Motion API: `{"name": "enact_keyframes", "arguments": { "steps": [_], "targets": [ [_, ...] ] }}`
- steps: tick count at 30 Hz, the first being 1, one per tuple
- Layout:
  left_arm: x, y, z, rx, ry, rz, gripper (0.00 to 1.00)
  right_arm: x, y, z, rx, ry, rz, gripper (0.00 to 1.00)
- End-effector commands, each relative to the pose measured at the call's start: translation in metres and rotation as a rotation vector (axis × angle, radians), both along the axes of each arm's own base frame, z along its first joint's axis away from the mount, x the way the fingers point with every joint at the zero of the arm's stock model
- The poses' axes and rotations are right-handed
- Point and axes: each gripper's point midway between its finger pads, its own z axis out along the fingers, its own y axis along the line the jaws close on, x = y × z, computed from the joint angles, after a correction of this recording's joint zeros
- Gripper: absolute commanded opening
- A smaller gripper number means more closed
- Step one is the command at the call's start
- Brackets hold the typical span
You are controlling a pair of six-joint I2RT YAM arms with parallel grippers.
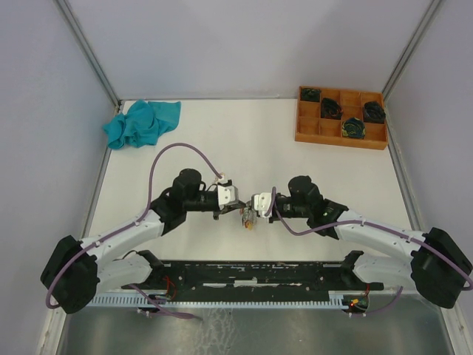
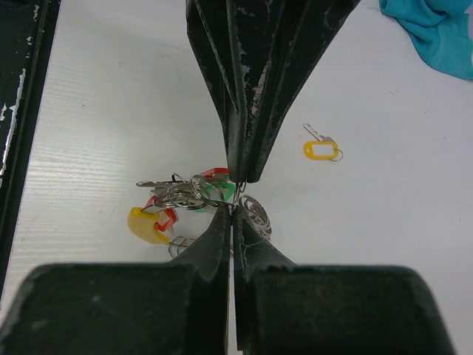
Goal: Put the keys on the keyring
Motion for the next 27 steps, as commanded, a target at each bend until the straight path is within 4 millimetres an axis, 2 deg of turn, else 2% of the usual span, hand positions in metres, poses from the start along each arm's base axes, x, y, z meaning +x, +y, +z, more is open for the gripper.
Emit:
{"name": "enact_keyframes", "arguments": {
  "steps": [1,17,27],
  "targets": [
    [0.008,-0.01,0.035,-0.091,0.015,-0.023,0.03,-0.005,0.01,0.03,0.089,-0.081,0.049,0.01],
    [0.001,-0.014,0.032,-0.105,0.235,-0.112,0.03,-0.008,0.006,0.042,0.132,-0.121,0.047,0.01],
    [0.004,-0.012,0.025,-0.091,0.267,-0.095,0.03,-0.005,0.002,0.054,0.186,-0.137,0.004,0.01]
  ]
}}
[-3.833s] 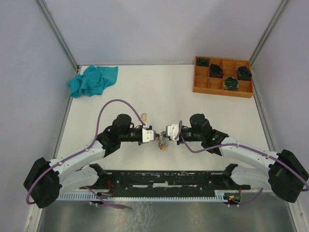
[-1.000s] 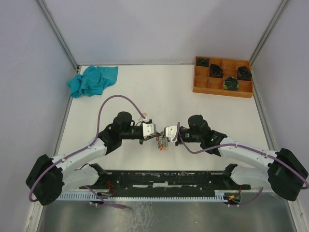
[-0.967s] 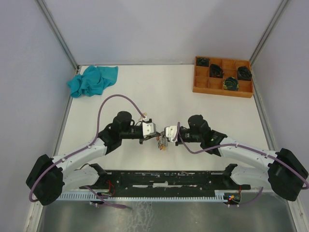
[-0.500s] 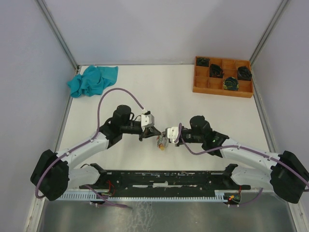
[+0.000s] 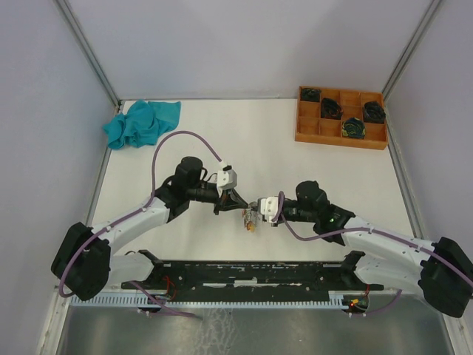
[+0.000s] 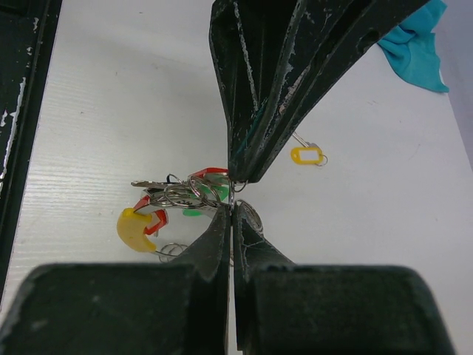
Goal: Put the keys on the keyring
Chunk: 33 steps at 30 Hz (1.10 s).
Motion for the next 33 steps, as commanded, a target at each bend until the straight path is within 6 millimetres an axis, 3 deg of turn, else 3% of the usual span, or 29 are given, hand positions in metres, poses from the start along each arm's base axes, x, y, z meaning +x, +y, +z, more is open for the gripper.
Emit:
{"name": "enact_keyframes", "arguments": {
  "steps": [1,16,25,33],
  "targets": [
    [0.009,-0.005,0.016,-0.032,-0.018,0.009,0.04,0.001,0.01,0.043,0.141,-0.08,0.014,0.01],
    [0.017,-0.002,0.006,0.002,-0.029,0.058,0.15,0.005,0.006,0.067,0.278,-0.063,-0.003,0.01],
    [0.018,-0.003,0.014,-0.043,-0.062,0.07,0.25,0.008,0.009,0.067,0.299,-0.034,-0.012,0.01],
    [0.03,0.016,0.023,-0.025,-0.239,0.189,0.34,0.02,0.0,0.063,0.289,-0.028,-0.097,0.01]
  ]
}}
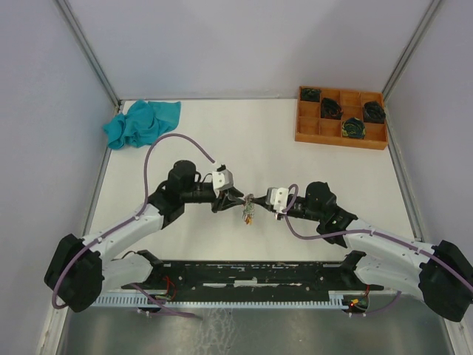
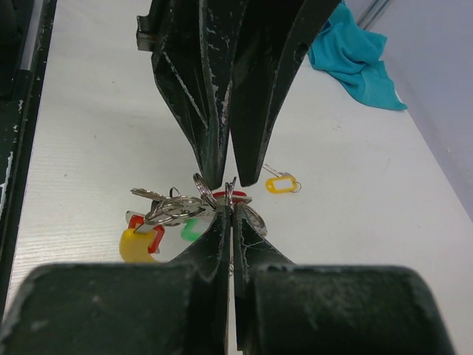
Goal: Put the keys on the keyring
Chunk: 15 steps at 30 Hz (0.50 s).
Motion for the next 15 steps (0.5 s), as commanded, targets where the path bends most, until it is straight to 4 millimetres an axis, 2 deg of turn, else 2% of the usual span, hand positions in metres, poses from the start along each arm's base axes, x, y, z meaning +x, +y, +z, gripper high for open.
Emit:
{"name": "enact_keyframes", "arguments": {
  "steps": [1,9,15],
  "targets": [
    [0.014,0.012,0.018,-0.013,-0.164,0.089,0.36,0.01,-0.001,0.032,0.088,-0.066,-0.044,0.01],
    [0.014,0.02,0.042,-0.097,-0.285,0.142,0.39,0.011,0.001,0.027,0.076,-0.051,-0.039,0.01],
    [-0.001,0.008,0.048,-0.155,-0.26,0.035,0.34,0.011,0.004,0.022,0.069,-0.034,-0.028,0.01]
  ]
}}
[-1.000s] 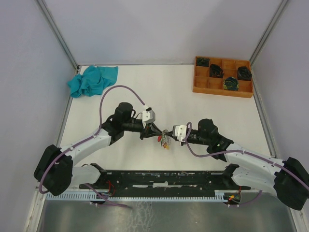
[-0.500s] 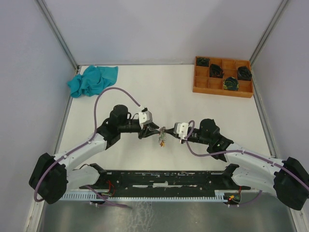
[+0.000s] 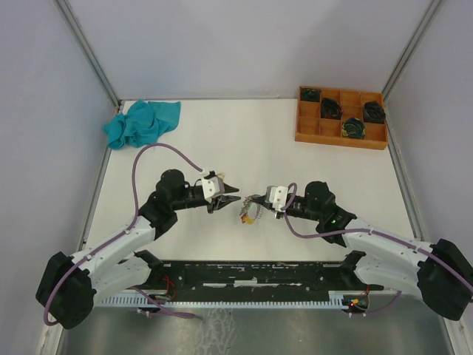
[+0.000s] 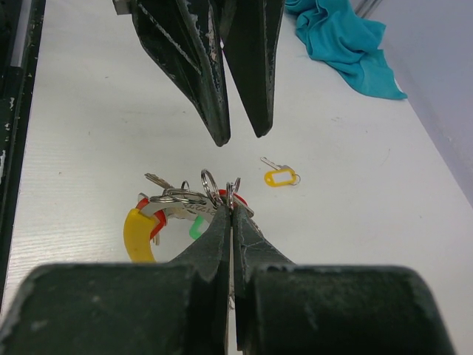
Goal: Put the keys on the keyring
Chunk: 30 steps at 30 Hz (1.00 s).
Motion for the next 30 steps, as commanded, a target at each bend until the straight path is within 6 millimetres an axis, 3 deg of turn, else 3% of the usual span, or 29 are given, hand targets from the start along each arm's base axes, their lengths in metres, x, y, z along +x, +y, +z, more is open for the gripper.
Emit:
{"name": "enact_keyframes", "arguments": {
  "steps": [1,11,18,30],
  "targets": [
    [-0.009,-0.012,0.025,-0.08,-0.056,-0.102,0.33,0.006,0.006,0.023,0.069,-0.042,0.002,0.01],
    [-0.023,-0.022,0.017,-0.074,-0.008,-0.19,0.3,0.006,0.011,0.026,0.095,-0.03,0.017,0.01],
    [-0.012,-0.022,0.012,-0.05,0.003,-0.138,0.26,0.004,0.014,0.028,0.112,-0.026,0.036,0.01],
    [0.003,-0.014,0.016,-0.04,-0.031,-0.028,0.26,0.001,0.017,0.027,0.109,-0.019,0.057,0.01]
  ]
}}
